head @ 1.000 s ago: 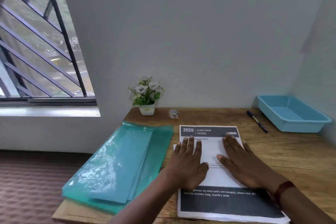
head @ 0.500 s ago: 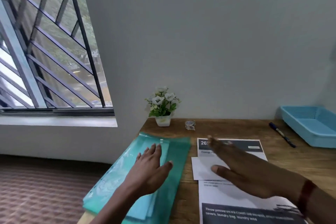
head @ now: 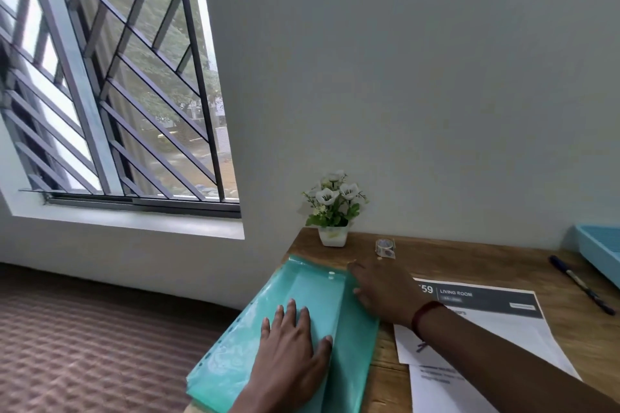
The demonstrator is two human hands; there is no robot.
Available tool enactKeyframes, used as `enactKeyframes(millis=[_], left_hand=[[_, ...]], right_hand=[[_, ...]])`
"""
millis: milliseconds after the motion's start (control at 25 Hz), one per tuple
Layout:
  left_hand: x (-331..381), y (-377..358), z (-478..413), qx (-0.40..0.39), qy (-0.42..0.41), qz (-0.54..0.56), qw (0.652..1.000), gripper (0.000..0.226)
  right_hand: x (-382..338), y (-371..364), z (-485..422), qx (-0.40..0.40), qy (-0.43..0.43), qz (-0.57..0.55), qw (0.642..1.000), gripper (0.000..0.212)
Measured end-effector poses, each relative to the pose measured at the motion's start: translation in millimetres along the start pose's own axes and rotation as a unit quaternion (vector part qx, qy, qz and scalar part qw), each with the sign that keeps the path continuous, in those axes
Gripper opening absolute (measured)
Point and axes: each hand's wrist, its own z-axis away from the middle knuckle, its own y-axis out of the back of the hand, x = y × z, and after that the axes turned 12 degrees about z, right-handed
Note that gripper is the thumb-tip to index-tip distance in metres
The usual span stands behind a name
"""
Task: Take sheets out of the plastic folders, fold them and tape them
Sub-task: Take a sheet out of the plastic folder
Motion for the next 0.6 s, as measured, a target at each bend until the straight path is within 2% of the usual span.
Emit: enactKeyframes(millis=[120,280,360,480,600], left_hand=[[-9.3,-0.5,2.6,0.006,-0.006,-0.018,1.000,0.076],[-22.3,4.2,10.5,0.009,-0.013,-0.037,0.999,0.079],[-29.0,8.0,16.4,0.001,-0.010,-0.035,0.999,0.089],[-33.0,15.9,25.9,0.018,-0.011,-0.026,0.999,0.119],[-32.9,24.8,29.5,0.067,-0.003,-0.011,0.998,0.128]], right_hand=[[-6.9,-9.8,-19.6,-0.004,-0.031,0.007,0.999,0.022],[-5.5,-15.4,-39.4,-0.005,-0.057,-0.086,0.995,0.022],[-0.3,-14.0,-46.5,0.010,-0.073,-0.160,0.984,0.025],[12.4,-3.9,-50.2,0.031,-0.118,-0.247,0.961,0.018],[26.9,19.7,-43.4,0.035,-0.160,-0.324,0.932,0.024]])
